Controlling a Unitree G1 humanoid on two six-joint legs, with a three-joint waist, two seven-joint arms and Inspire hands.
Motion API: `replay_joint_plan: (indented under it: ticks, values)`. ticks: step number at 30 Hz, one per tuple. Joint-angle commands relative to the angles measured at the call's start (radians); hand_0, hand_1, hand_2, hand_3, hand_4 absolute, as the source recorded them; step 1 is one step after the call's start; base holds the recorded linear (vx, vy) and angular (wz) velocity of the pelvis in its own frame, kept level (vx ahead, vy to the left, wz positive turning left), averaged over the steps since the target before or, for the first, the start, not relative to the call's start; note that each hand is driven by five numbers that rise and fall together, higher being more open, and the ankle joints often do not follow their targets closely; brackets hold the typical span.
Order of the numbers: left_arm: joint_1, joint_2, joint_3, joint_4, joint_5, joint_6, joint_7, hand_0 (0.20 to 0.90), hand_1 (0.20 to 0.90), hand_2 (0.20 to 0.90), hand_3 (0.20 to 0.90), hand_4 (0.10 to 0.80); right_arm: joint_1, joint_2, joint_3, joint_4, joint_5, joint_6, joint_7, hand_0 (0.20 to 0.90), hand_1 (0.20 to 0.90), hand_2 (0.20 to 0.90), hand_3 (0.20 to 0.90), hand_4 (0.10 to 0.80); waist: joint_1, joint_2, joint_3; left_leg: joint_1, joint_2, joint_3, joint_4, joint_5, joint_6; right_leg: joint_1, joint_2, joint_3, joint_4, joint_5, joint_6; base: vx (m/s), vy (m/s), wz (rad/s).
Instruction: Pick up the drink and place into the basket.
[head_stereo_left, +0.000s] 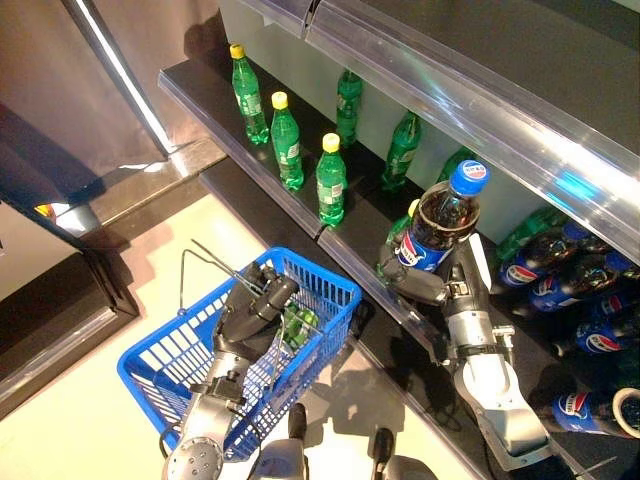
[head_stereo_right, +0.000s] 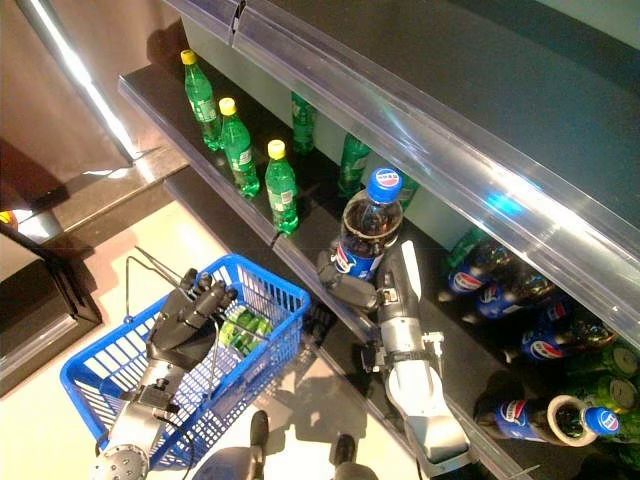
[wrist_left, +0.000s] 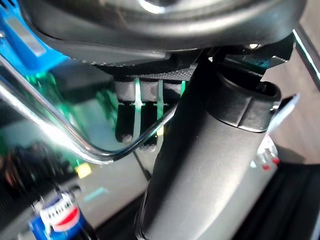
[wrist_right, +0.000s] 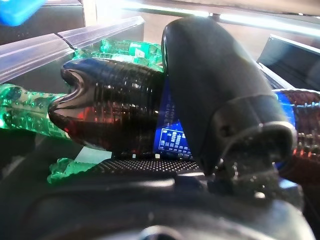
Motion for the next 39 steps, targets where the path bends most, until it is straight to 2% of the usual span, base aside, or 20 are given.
replay_joint_plan:
  ticks: [1,9,14,18,29,39]
  values:
    - [-0.147,0.0,0.013,-0.287,-0.032,-0.075,-0.248,0.3,0.3,0.3,0.2,0.1,-0.105,-0.011,0.014,-0.209,0.027,-0.15,-0.014,0.3,0.3,0.3,0.2,0.1,0.01,0.003,-0.272,0.018,0.078,-0.066,0.028,-0.056,-0.072,-0.063,-0.129,-0.025,0.017,0.109,0.073,0.0,0.0,0.0]
    - [-0.18,0.007,-0.045,-0.338,-0.109,0.05,-0.257,0.3,0.3,0.3,0.2,0.1,-0.174,-0.01,0.075,-0.241,0.061,-0.141,-0.013,0.3,0.3,0.3,0.2,0.1,0.02,0.001,-0.275,0.014,0.071,-0.073,0.056,-0.072,-0.069,-0.064,-0.134,-0.028,0.028,0.106,0.072,0.0,0.0,0.0]
    - [-0.182,0.014,-0.12,-0.329,-0.102,0.102,-0.26,0.3,0.3,0.3,0.2,0.1,-0.218,-0.006,0.115,-0.247,0.058,-0.132,-0.04,0.3,0.3,0.3,0.2,0.1,0.021,-0.002,-0.268,0.01,0.067,-0.071,0.088,-0.086,-0.066,-0.066,-0.134,-0.029,0.047,0.1,0.067,0.0,0.0,0.0]
    - [-0.18,0.041,-0.176,-0.329,-0.08,0.102,-0.264,0.3,0.3,0.3,0.2,0.1,-0.251,-0.017,0.131,-0.253,0.062,-0.134,-0.065,0.3,0.3,0.3,0.2,0.1,0.016,0.0,-0.263,0.015,0.066,-0.067,0.096,-0.092,-0.06,-0.068,-0.129,-0.026,0.063,0.091,0.064,0.0,0.0,0.0]
    - [-0.224,0.058,-0.209,-0.332,-0.094,0.075,-0.22,0.3,0.3,0.3,0.2,0.1,-0.301,-0.035,0.14,-0.301,0.186,-0.1,-0.067,0.3,0.3,0.3,0.2,0.1,-0.004,-0.001,-0.267,0.025,0.063,-0.055,0.102,-0.101,-0.057,-0.074,-0.119,-0.007,0.075,0.084,0.06,0.002,0.0,0.0]
    - [-0.292,0.015,-0.321,-0.344,-0.108,0.081,-0.331,0.3,0.3,0.3,0.2,0.1,-0.31,0.05,0.279,-0.16,0.265,0.085,-0.019,0.3,0.3,0.3,0.2,0.1,0.0,-0.007,-0.256,0.008,0.064,-0.049,0.162,-0.111,-0.061,-0.071,-0.12,-0.029,0.099,0.075,0.047,0.042,0.011,0.0]
